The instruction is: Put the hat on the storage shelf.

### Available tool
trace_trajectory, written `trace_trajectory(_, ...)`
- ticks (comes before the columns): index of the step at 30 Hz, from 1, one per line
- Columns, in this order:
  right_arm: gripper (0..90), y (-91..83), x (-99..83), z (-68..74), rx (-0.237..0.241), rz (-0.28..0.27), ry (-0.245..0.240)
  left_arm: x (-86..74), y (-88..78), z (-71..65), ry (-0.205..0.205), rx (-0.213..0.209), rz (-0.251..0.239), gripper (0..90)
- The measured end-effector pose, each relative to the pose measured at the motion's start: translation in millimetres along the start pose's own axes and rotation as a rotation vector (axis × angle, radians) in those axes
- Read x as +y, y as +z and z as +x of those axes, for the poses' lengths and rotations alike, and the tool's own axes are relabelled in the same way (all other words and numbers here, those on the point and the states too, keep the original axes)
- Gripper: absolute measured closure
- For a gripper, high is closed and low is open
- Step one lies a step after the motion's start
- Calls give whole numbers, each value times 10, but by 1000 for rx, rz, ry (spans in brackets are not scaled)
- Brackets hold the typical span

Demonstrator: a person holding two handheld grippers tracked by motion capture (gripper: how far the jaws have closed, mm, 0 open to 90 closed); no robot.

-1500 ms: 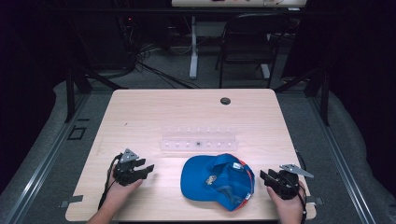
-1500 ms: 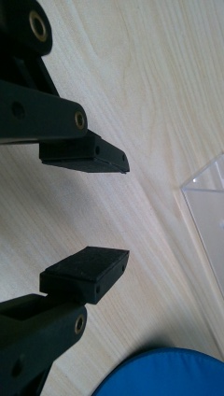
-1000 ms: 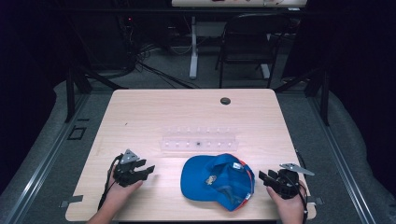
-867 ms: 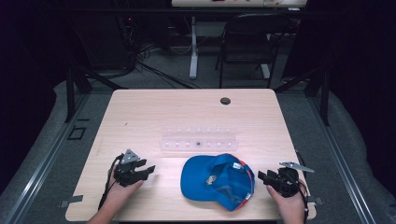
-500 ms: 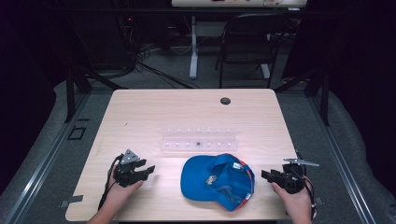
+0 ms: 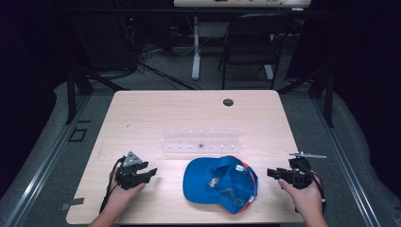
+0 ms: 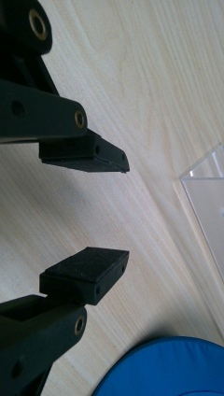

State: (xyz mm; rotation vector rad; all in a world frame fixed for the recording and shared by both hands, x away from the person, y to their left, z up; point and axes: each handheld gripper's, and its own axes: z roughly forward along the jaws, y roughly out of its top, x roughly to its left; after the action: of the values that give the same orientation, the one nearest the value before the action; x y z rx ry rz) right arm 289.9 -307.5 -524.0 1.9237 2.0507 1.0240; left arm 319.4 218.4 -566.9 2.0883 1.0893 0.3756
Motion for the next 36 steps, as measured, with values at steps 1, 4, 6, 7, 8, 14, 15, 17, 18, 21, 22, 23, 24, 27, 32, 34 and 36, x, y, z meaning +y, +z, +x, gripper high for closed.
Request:
trace_trajectory(1, 527, 0, 0, 0, 0, 0, 0, 0, 0, 0, 0, 0, 0, 508)
trace_trajectory(4, 533, -15, 29, 31, -1, 20, -1, -1, 4, -2, 1, -2, 1, 508)
trace_trajectory(6, 535, -32, 59, 62, 3, 35, 6, -1, 4, -3, -1, -3, 2, 508)
trace_trajectory(7, 535, -32, 59, 62, 3, 35, 6, -1, 4, -3, -1, -3, 2, 508)
trace_trajectory(8, 536, -44, 71, 65, 5, 50, -1, -1, 5, -2, -1, -4, 1, 508)
trace_trajectory(14, 538, -64, 124, 122, 29, 75, 2, 0, 9, -3, -2, -3, 1, 508)
trace_trajectory(15, 540, -74, 143, 151, 32, 88, -1, 0, 9, -4, -1, -4, 1, 508)
trace_trajectory(17, 544, -80, 161, 177, 35, 94, -6, 0, 9, -4, -1, -3, 2, 508)
trace_trajectory(18, 544, -80, 161, 177, 35, 94, -6, 0, 9, -5, -1, -5, 2, 508)
trace_trajectory(21, 546, -85, 186, 219, 42, 111, -12, 0, 9, -5, -1, -5, 1, 509)
trace_trajectory(22, 547, -80, 193, 229, 41, 114, -16, 0, 8, -5, -1, -5, 2, 508)
trace_trajectory(23, 547, -74, 206, 255, 40, 122, -18, 0, 8, -5, -2, -6, 0, 508)
trace_trajectory(24, 548, -70, 212, 258, 47, 127, -25, 0, 8, -5, -2, -6, 0, 508)
trace_trajectory(27, 548, -65, 224, 279, 50, 135, -24, -1, 7, -3, -4, -6, -1, 508)
trace_trajectory(32, 548, -59, 247, 334, 75, 169, -10, 0, 6, -5, -4, -7, -2, 508)
trace_trajectory(34, 549, -52, 247, 343, 76, 169, -14, 2, 5, -3, 3, -7, -2, 509)
trace_trajectory(36, 551, -52, 242, 375, 81, 178, -17, 1, 2, -6, -1, -5, -4, 509)
